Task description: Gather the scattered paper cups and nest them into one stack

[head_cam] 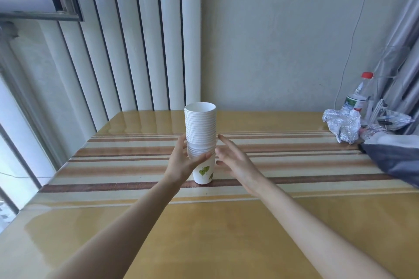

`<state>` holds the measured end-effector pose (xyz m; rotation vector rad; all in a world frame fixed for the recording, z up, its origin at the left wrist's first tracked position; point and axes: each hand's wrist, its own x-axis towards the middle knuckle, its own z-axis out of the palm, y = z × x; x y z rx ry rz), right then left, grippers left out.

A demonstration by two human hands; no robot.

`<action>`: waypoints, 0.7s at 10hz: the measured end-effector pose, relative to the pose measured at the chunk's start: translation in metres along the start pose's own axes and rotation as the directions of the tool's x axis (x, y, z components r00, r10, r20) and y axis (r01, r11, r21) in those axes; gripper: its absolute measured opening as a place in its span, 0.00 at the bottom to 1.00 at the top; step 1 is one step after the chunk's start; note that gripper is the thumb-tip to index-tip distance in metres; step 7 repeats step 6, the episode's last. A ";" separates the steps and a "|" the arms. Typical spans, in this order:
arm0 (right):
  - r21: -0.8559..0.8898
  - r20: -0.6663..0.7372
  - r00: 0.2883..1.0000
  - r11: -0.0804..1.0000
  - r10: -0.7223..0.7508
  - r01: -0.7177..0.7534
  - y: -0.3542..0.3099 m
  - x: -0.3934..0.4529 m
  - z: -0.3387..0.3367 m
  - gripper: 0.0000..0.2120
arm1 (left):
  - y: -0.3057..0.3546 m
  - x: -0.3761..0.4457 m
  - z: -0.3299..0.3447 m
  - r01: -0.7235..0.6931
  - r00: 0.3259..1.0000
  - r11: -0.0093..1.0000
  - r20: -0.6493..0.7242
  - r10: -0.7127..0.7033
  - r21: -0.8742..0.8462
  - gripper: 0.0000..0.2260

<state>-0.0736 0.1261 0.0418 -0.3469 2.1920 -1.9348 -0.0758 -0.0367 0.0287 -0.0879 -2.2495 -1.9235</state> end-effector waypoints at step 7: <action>0.037 -0.103 0.995 0.999 -0.010 0.014 0.002 -0.010 -0.003 0.21 | 0.001 -0.004 -0.018 0.059 0.992 0.998 0.109 -0.062 0.036 0.46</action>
